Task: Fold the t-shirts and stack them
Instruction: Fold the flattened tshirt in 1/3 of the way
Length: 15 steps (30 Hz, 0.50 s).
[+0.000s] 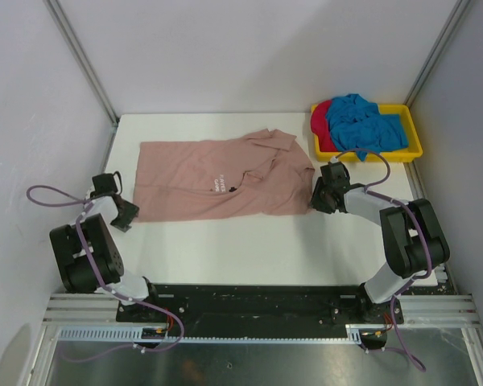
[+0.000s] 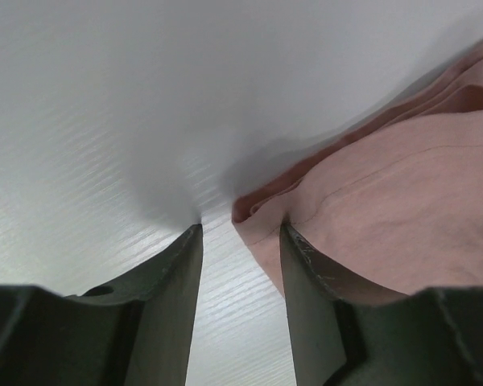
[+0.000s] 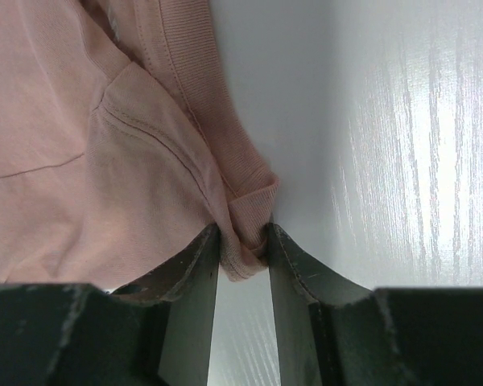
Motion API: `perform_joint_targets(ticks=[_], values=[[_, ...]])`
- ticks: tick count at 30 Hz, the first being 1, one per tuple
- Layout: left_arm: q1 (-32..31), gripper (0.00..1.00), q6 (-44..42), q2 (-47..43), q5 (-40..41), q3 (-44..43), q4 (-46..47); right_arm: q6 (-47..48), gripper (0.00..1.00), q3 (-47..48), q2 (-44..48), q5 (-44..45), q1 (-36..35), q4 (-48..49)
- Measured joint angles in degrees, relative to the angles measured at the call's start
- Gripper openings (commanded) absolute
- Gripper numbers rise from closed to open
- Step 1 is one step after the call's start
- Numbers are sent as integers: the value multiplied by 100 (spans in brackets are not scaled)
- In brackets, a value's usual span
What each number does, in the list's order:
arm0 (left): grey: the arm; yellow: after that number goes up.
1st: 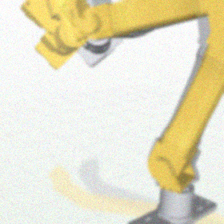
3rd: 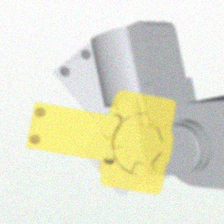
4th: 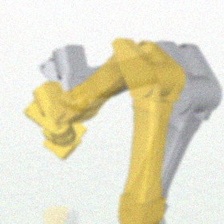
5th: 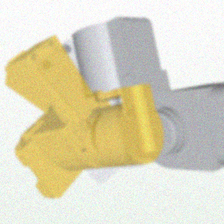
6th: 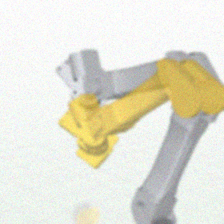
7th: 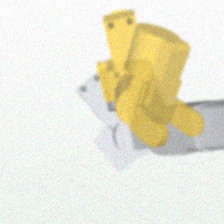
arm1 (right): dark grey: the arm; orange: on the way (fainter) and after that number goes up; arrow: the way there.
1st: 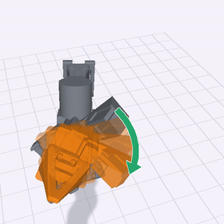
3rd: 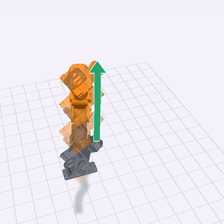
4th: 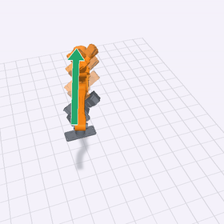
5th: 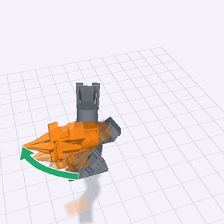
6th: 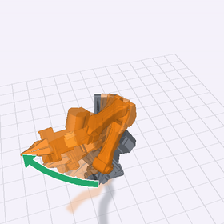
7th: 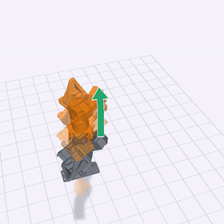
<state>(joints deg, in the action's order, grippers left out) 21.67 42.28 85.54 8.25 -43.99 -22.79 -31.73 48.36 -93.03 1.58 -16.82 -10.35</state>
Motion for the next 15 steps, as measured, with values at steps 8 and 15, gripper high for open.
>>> perform_joint_targets(ticks=[8,15], values=[[11,34,122,146,-98,-72,238,2,27,4,-11,0,-2,7],[13,2,146,157,-74,-72,260,4,2,4,-22,-9,-31,-28]])
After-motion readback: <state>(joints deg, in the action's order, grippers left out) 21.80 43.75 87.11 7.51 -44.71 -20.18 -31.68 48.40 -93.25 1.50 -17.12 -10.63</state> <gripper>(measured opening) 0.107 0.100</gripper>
